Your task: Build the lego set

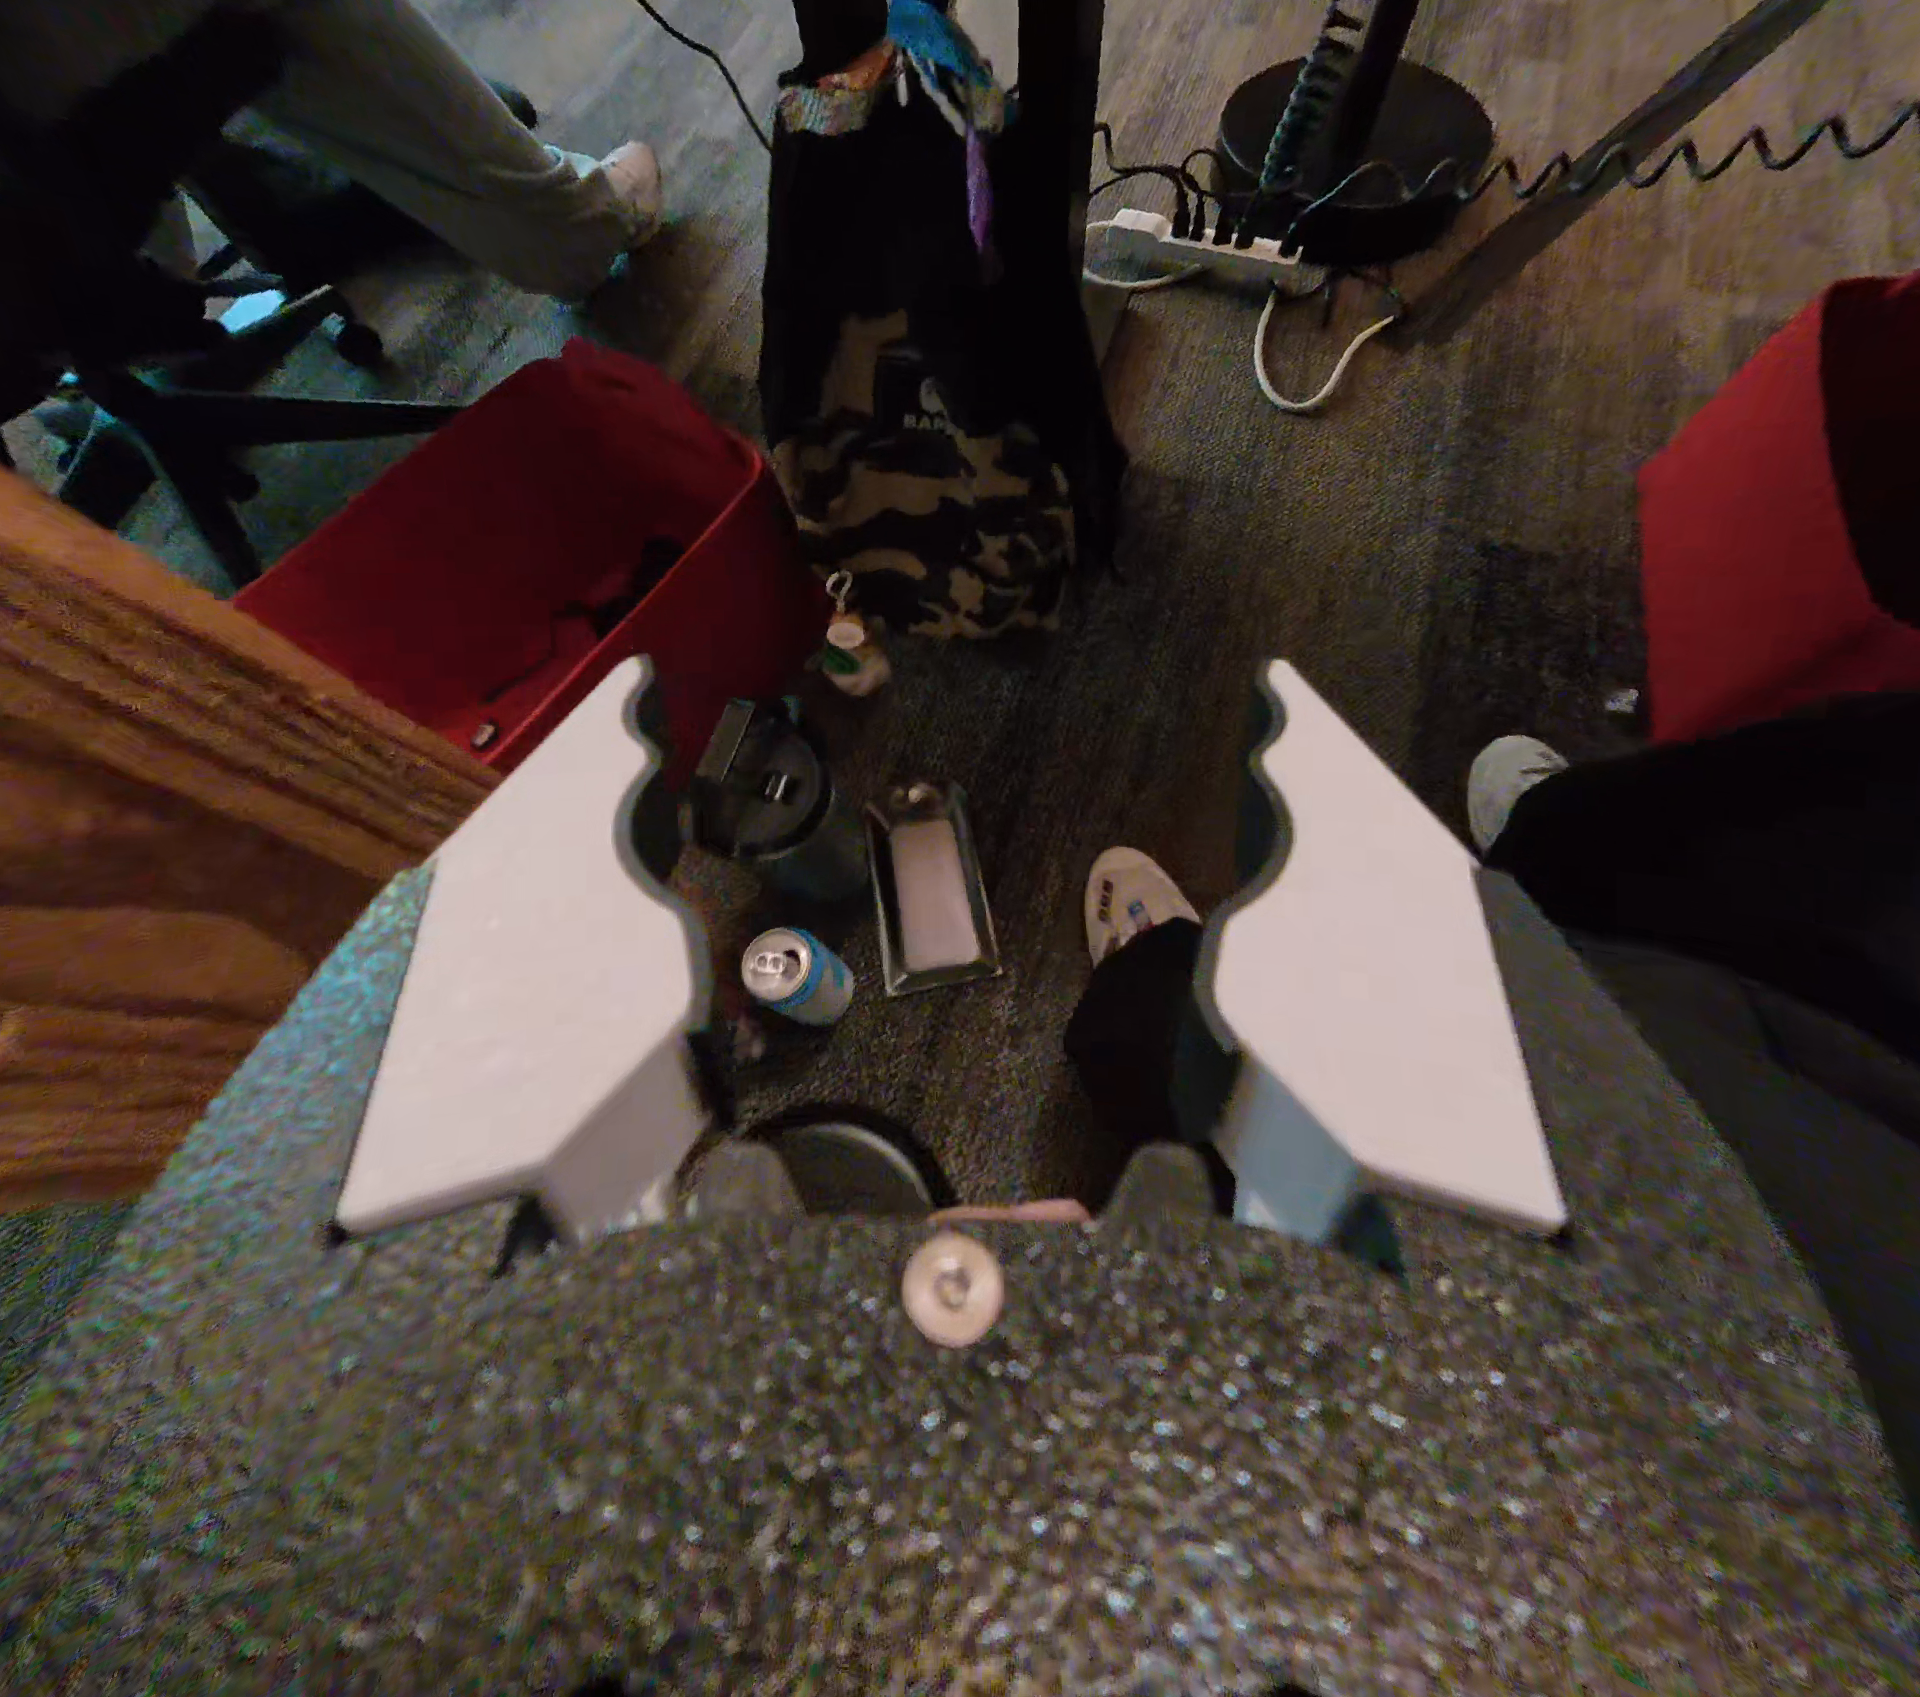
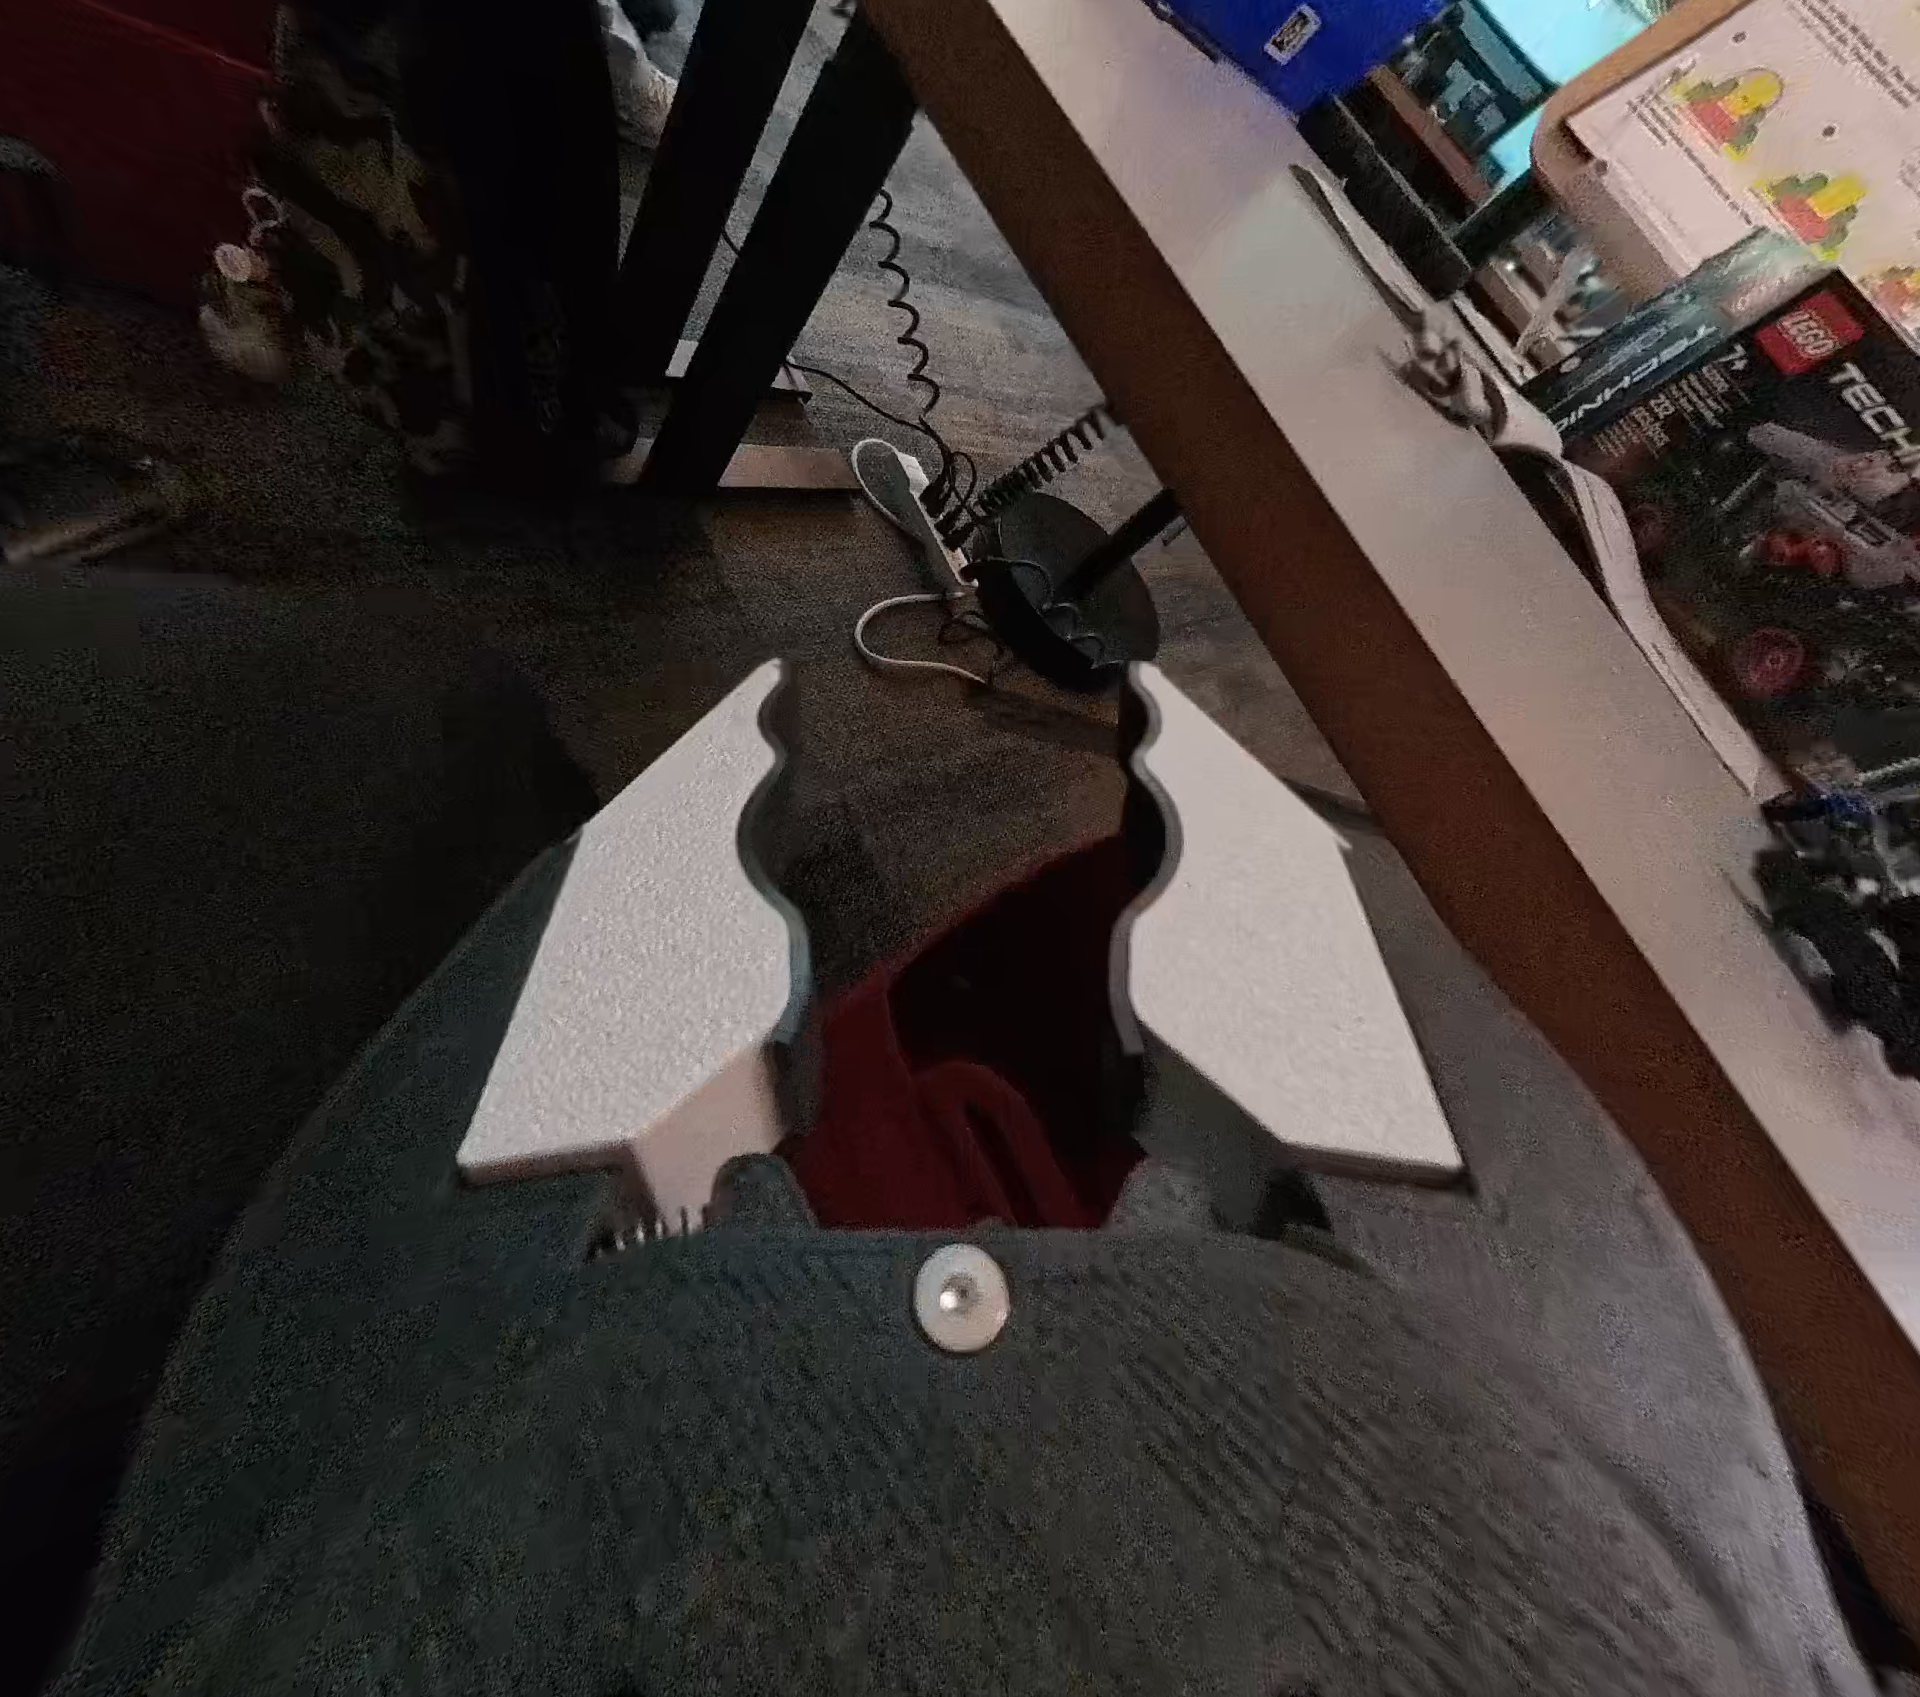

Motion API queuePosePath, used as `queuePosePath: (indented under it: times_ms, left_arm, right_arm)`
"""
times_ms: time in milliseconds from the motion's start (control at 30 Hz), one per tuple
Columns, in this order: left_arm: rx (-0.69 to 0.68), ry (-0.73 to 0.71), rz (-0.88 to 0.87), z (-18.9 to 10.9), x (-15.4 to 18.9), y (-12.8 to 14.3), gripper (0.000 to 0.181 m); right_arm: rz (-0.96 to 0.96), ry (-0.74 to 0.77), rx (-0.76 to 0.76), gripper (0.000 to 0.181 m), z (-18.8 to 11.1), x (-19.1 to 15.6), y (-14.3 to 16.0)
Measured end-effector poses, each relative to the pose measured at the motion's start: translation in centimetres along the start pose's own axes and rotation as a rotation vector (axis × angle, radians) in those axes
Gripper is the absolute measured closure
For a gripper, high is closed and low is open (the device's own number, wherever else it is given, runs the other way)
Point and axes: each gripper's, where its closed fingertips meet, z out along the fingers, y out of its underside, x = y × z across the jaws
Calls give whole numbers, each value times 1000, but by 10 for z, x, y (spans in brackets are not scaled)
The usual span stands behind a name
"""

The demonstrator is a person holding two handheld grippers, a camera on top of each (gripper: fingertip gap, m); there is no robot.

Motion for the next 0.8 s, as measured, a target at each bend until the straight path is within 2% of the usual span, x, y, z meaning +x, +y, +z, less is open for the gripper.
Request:
queuePosePath:
  times_ms: [33,100,133,200,300,400,467,500,567,600,633,667,700,800]
  left_arm:
    - [-19,-17,9,-5,-5,8,74]
    - [-34,-28,-10,-16,-11,17,75]
    - [-20,-16,-30,-21,-11,19,76]
    - [6,1,-49,-29,-11,21,78]
    - [-44,-1,-27,-32,-13,34,77]
    - [-62,19,-28,-26,-10,41,77]
    - [-78,18,-29,-20,-12,47,77]
    - [-79,9,-18,-17,-15,49,78]
    - [-77,-31,9,-12,-25,53,80]
    - [-85,-48,21,-8,-30,57,80]
    - [-101,-60,30,-2,-34,62,80]
    - [-121,-64,32,5,-37,66,79]
    - [-141,-62,31,12,-39,69,79]
    - [-170,-71,9,35,-49,72,77]
  right_arm:
    - [16,-35,1,125,7,-5,-3]
    - [65,-240,-41,135,23,-38,2]
    - [97,-347,-130,142,32,-57,17]
    - [144,-485,-358,141,57,-83,56]
    - [227,-672,-627,137,107,-126,123]
    - [165,-644,-746,137,183,-152,227]
    - [204,-620,-743,147,233,-174,290]
    - [158,-614,-784,147,250,-181,328]
    - [-16,-488,-901,146,283,-172,402]
    - [-56,-463,-931,142,297,-173,427]
    - [-83,-447,-948,132,312,-174,447]
    - [-113,-415,-966,130,325,-171,465]
    - [-125,-381,-994,135,335,-168,482]
    - [-14,-441,-1028,130,352,-179,520]
